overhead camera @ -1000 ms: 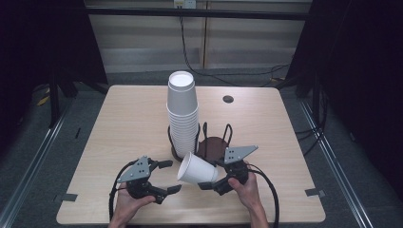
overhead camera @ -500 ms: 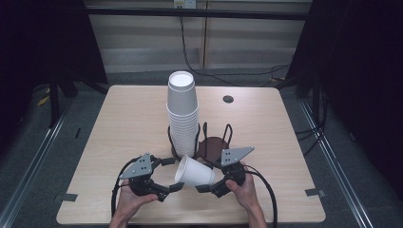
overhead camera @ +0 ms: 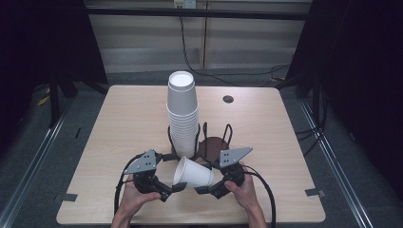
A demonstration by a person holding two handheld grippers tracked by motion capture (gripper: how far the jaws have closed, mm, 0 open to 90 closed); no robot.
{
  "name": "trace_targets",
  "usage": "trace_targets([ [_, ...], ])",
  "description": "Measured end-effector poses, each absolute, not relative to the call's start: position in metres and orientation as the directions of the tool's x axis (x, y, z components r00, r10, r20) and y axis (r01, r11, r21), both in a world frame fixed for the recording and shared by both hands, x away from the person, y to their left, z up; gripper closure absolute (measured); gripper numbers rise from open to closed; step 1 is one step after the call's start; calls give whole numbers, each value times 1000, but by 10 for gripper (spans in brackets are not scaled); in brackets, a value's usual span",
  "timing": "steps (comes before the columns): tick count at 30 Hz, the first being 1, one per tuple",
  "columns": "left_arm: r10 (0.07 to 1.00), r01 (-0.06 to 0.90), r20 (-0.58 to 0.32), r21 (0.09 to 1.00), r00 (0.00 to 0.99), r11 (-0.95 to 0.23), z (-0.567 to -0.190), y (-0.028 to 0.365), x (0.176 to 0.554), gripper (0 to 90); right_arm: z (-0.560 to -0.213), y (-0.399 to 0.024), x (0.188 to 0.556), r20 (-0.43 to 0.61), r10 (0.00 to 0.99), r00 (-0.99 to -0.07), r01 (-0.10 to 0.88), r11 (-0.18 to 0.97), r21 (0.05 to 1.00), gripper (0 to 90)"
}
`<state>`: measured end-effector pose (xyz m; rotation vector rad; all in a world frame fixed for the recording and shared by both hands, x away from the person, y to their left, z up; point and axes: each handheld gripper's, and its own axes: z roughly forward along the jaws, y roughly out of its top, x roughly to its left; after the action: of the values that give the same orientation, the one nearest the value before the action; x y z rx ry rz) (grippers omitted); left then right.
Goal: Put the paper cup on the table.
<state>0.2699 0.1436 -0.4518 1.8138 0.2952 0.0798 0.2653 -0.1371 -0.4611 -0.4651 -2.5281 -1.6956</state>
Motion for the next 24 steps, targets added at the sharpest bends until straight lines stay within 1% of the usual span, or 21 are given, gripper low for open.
trace_targets([
  [3, 223, 156, -99, 955, 970, -251, -453, 141, 271, 0, -460, -138, 265, 212, 212, -954, 276, 348, 896, 221],
  [6, 208, 175, -124, 954, 970, -245, -455, 136, 273, 0, -460, -137, 264, 213, 210, -954, 277, 352, 894, 221],
  [15, 182, 175, -131, 952, 974, -251, -457, 130, 273, 0, -461, -134, 264, 211, 191, -959, 267, 347, 899, 221],
  [18, 174, 184, -142, 949, 974, -258, -457, 129, 273, 24, -460, -135, 264, 207, 193, -959, 264, 349, 899, 221],
  [24, 163, 188, -150, 949, 975, -255, -457, 129, 273, 39, -460, -136, 263, 202, 189, -961, 259, 357, 898, 220],
])
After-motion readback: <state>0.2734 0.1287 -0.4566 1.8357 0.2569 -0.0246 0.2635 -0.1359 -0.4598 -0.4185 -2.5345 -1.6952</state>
